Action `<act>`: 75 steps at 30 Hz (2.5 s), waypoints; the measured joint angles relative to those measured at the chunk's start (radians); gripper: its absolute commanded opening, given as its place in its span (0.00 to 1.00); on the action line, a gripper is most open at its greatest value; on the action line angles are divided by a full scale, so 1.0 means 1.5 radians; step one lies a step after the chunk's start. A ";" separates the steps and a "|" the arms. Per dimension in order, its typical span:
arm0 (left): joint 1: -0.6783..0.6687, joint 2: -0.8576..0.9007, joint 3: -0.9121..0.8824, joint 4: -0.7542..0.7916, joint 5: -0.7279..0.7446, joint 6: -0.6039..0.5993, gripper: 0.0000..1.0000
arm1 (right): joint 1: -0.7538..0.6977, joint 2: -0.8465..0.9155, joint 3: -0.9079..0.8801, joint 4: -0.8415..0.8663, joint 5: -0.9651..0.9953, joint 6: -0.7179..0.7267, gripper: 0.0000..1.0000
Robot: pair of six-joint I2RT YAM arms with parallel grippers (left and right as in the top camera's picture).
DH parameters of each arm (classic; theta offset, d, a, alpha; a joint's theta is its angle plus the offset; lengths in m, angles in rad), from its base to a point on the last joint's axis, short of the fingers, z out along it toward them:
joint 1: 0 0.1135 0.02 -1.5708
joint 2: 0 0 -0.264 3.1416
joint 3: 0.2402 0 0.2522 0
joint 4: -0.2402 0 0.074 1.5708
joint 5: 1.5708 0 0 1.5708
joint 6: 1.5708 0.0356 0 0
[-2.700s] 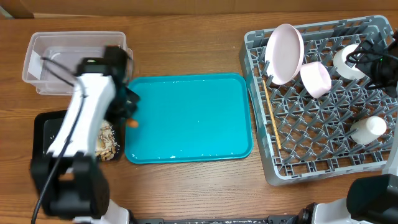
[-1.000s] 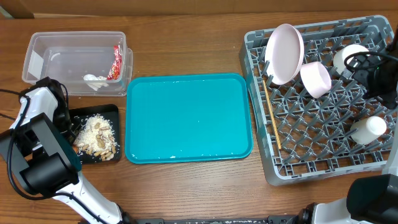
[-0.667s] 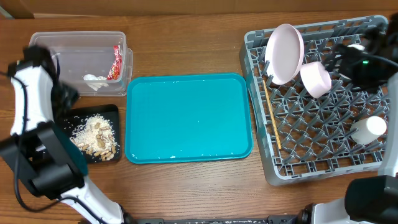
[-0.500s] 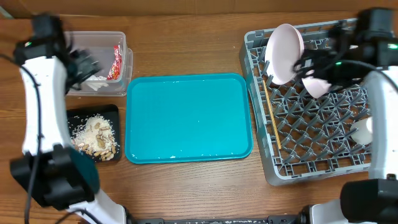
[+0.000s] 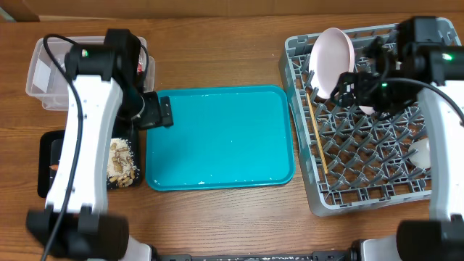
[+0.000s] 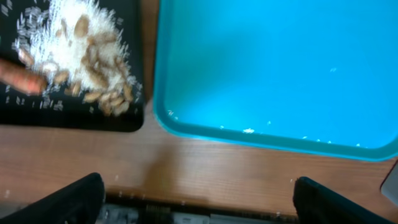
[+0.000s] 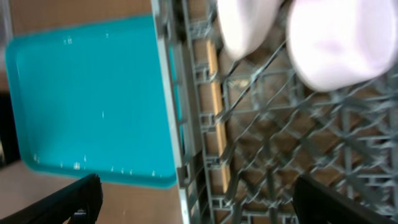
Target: Sort waste into correct bins and load items into the dishwasher
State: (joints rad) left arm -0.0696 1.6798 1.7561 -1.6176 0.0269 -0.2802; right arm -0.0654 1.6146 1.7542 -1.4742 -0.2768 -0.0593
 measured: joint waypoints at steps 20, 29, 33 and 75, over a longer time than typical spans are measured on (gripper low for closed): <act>-0.058 -0.655 -0.386 0.138 -0.062 -0.056 1.00 | -0.021 -0.543 -0.337 0.061 0.031 0.002 1.00; -0.058 -0.662 -0.386 0.116 -0.064 -0.056 1.00 | -0.021 -0.549 -0.337 0.028 0.034 0.002 1.00; -0.058 -0.662 -0.386 0.116 -0.064 -0.056 1.00 | -0.021 -0.549 -0.337 0.028 0.067 0.002 1.00; -0.058 -0.662 -0.390 0.115 -0.066 -0.056 1.00 | 0.078 -1.067 -1.157 1.049 0.092 -0.055 1.00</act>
State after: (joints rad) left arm -0.1566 0.6872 1.1717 -1.4445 -0.0723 -0.3645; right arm 0.0521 0.0147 0.0181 0.0986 -0.1387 -0.1425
